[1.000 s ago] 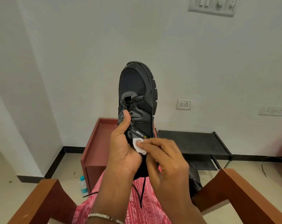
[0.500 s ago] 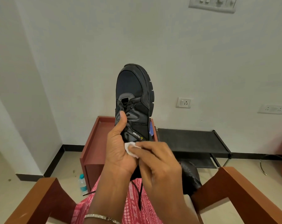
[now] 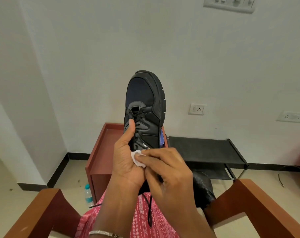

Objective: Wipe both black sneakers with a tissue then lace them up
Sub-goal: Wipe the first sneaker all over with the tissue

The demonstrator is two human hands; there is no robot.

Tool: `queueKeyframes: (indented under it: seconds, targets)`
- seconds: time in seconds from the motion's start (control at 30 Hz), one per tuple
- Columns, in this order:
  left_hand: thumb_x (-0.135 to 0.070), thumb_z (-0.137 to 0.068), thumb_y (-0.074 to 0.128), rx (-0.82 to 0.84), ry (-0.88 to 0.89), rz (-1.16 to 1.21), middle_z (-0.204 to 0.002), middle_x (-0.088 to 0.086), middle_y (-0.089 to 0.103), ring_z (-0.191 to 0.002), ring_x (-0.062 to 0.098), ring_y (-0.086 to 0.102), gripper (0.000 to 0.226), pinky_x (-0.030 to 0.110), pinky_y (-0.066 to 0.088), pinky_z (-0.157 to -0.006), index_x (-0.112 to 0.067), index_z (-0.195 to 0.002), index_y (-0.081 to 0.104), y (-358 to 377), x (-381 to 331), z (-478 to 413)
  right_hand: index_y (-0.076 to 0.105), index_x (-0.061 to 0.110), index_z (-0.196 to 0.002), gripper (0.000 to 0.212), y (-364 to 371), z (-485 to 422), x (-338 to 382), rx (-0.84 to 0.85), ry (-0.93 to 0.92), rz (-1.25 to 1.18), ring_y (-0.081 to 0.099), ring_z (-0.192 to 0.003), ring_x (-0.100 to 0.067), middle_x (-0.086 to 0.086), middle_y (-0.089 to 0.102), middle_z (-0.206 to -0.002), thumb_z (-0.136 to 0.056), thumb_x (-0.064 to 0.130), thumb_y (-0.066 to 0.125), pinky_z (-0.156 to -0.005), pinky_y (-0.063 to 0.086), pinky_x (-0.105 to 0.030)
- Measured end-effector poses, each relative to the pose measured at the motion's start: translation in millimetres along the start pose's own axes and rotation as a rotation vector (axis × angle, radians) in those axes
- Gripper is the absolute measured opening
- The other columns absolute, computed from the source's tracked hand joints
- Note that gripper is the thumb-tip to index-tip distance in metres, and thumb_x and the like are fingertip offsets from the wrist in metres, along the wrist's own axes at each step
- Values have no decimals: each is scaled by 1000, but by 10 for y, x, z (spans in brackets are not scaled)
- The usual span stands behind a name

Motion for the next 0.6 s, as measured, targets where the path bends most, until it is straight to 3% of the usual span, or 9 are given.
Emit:
queueKeyframes:
  seconds: [0.17,0.3,0.4,0.53,0.6]
  targets:
    - [-38,-92,64,-20,42,26,-94,14,76,-77,25,76,41,31,63,-72,0,-86,80,-16,17,6,78,9,-104,19,78,-271,-155,-34,-35,67,64,-97,-19,-3,72,-105,-87,5,69,-85,54,-30]
    - [-38,-93,64,-9,30,32,-109,15,75,-91,27,76,39,37,62,-80,-3,-99,79,5,61,32,77,9,-107,26,68,-482,-304,-134,8,166,64,-100,-22,-5,71,-108,-84,-3,72,-85,54,-32]
    - [-48,-92,62,-7,35,33,-109,15,74,-91,26,75,49,36,63,-79,-3,-99,80,-2,43,22,76,9,-111,33,52,-340,-193,-108,29,137,62,-107,-19,-5,68,-113,-82,-6,71,-91,52,-31]
    - [-65,-82,65,13,-89,15,-117,9,70,-94,21,70,72,32,62,-76,-12,-130,68,-16,19,11,71,9,-121,40,39,-20,74,-7,25,3,58,-115,-14,-2,65,-119,-83,-5,70,-98,48,-25]
    - [-65,-82,65,18,-75,15,-120,10,69,-96,22,71,73,33,61,-77,-12,-132,66,1,14,22,71,7,-121,37,24,-12,67,-4,25,-4,58,-116,-14,-3,65,-121,-85,-2,69,-98,48,-26]
Point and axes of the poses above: each hand's wrist, its own z-axis away from the middle knuckle, its own y-axis out of the palm, x = y × z, the point moved 4 cm from there along -z, towards the middle knuckle
